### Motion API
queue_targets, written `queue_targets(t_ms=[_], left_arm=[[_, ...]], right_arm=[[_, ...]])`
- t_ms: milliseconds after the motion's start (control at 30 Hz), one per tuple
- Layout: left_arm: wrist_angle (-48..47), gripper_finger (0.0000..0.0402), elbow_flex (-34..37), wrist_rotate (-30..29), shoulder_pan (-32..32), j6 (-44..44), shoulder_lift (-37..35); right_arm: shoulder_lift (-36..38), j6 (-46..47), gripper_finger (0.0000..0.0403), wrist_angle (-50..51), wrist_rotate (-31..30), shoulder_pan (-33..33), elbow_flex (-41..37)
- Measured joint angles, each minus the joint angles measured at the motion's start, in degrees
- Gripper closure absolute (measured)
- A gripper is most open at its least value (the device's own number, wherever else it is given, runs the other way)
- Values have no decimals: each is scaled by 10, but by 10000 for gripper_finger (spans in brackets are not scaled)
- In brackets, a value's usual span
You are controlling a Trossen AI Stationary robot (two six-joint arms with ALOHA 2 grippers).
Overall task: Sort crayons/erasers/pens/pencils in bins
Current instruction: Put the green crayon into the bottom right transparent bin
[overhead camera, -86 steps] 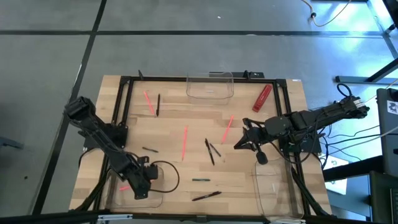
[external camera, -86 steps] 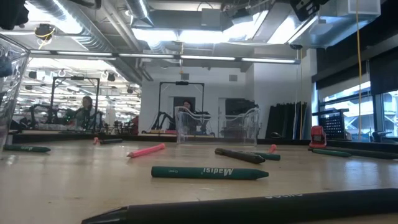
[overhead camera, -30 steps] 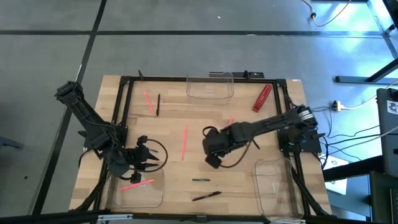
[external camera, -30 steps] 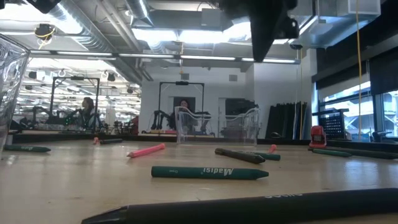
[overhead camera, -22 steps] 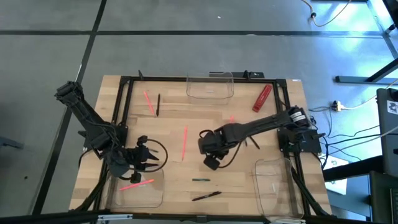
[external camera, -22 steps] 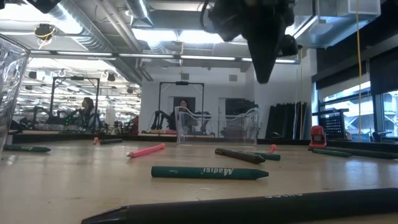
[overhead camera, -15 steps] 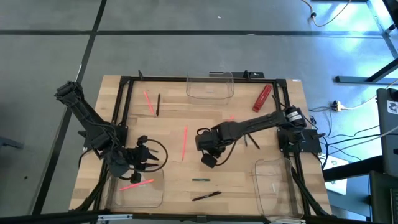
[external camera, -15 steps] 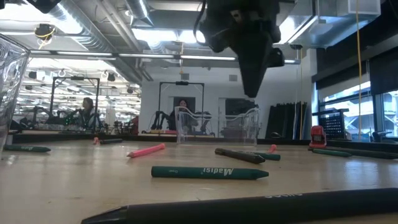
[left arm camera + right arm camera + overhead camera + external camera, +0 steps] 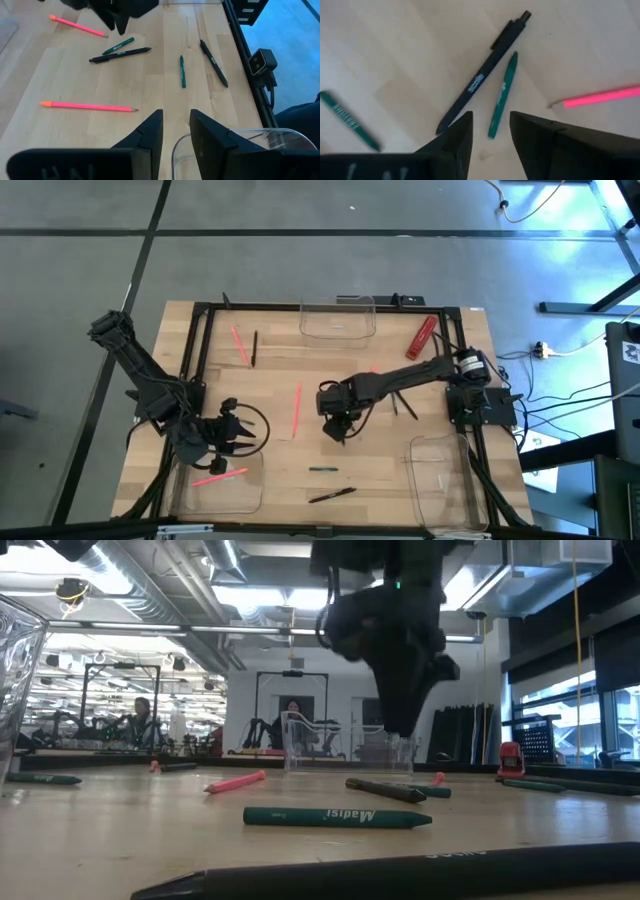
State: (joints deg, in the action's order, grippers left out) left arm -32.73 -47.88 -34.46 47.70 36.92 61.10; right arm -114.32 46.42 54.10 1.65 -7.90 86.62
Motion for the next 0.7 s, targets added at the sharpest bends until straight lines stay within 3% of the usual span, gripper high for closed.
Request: queue_targets(t_ms=[700], left_arm=[[4, 313, 0, 0, 0, 1, 0]], right_arm=[[5, -2, 277, -169, -2, 7, -137]])
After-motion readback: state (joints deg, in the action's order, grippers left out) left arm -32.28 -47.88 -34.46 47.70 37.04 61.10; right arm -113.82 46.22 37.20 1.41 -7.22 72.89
